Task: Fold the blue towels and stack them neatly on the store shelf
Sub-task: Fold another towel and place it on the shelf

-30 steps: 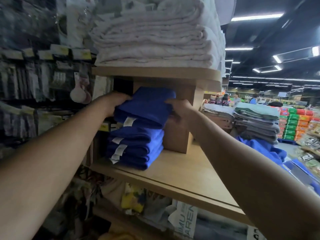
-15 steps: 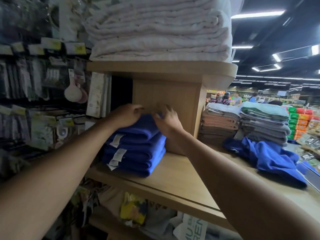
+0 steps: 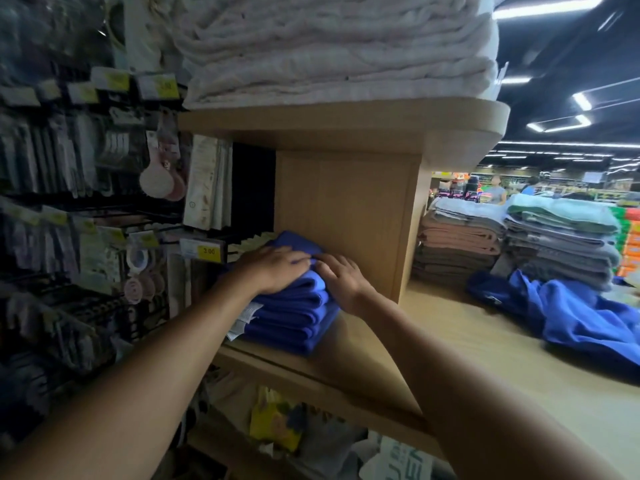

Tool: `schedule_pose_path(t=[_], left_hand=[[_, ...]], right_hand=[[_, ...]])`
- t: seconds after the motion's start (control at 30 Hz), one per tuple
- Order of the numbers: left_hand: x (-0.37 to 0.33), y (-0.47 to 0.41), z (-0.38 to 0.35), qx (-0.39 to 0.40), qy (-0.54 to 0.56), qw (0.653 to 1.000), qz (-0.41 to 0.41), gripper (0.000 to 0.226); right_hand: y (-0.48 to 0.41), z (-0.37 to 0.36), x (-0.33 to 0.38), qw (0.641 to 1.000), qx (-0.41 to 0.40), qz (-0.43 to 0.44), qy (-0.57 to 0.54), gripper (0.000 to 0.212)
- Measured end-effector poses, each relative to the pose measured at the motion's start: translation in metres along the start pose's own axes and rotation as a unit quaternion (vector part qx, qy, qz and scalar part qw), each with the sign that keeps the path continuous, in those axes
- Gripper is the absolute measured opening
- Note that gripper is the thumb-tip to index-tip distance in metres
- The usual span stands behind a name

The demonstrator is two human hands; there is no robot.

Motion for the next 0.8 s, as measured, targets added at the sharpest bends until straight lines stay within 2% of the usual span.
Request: schedule_pose_path(t=[0.07, 0.17, 0.23, 0.33, 0.4, 0.47, 0.5, 0.53, 0.6, 0.63, 0.7, 0.73, 0.8], left_hand=[[-0.005, 0.003, 0.005, -0.001, -0.001, 1.000, -0.009, 0.050], [-0.021, 0.012, 0.020, 0.005, 0.024, 0.999, -0.039, 0.040], [-0.046, 0.020, 0.038, -0.055, 0.021, 0.996, -0.066, 0.034], [-0.114, 0.043, 0.055, -0.186, 0.070, 0.967, -0.162, 0.033], [-0.164, 0.055, 0.043, -0.206, 0.096, 0.947, -0.226, 0.032], [-0.207, 0.053, 0.017, -0.174, 0.093, 0.948, -0.248, 0.031], [-0.226, 0.047, -0.001, -0.132, 0.105, 0.953, -0.254, 0.031], [-0.243, 0.039, -0.021, -0.081, 0.117, 0.957, -0.251, 0.031], [-0.269, 0.019, -0.057, 0.006, 0.125, 0.965, -0.229, 0.031], [-0.280, 0.009, -0.071, 0.038, 0.130, 0.967, -0.215, 0.031], [-0.297, -0.009, -0.097, 0.093, 0.157, 0.964, -0.195, 0.031], [-0.304, -0.016, -0.107, 0.112, 0.179, 0.960, -0.182, 0.028], [-0.309, -0.027, -0.122, 0.127, 0.249, 0.949, -0.146, 0.016]], right_hand=[[0.005, 0.008, 0.005, 0.999, -0.018, -0.013, -0.027, 0.074], [0.016, 0.030, 0.011, 0.996, -0.063, -0.024, -0.055, 0.050], [0.029, 0.057, 0.007, 0.991, -0.109, -0.021, -0.076, 0.041], [0.069, 0.101, -0.014, 0.984, -0.113, -0.035, -0.135, 0.048], [0.101, 0.129, -0.039, 0.987, -0.106, -0.038, -0.118, 0.052], [0.131, 0.162, -0.079, 0.987, -0.136, -0.070, -0.059, 0.045], [0.146, 0.180, -0.101, 0.982, -0.164, -0.098, -0.004, 0.041], [0.160, 0.199, -0.125, 0.969, -0.191, -0.137, 0.071, 0.035], [0.191, 0.229, -0.177, 0.921, -0.209, -0.243, 0.222, 0.031], [0.205, 0.237, -0.203, 0.898, -0.182, -0.304, 0.260, 0.040], [0.227, 0.237, -0.247, 0.878, -0.089, -0.394, 0.256, 0.061], [0.233, 0.232, -0.261, 0.876, -0.041, -0.414, 0.245, 0.062], [0.231, 0.228, -0.267, 0.882, -0.002, -0.404, 0.243, 0.047]])
Point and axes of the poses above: each hand's wrist, its own y-axis away from the middle knuckle, its own z-axis out of the back of the hand, x = y × z, the point moved 7 cm from there along -y, towards the middle knuckle, and after that the axes turned 3 degrees about -z, right-handed, at the moved point
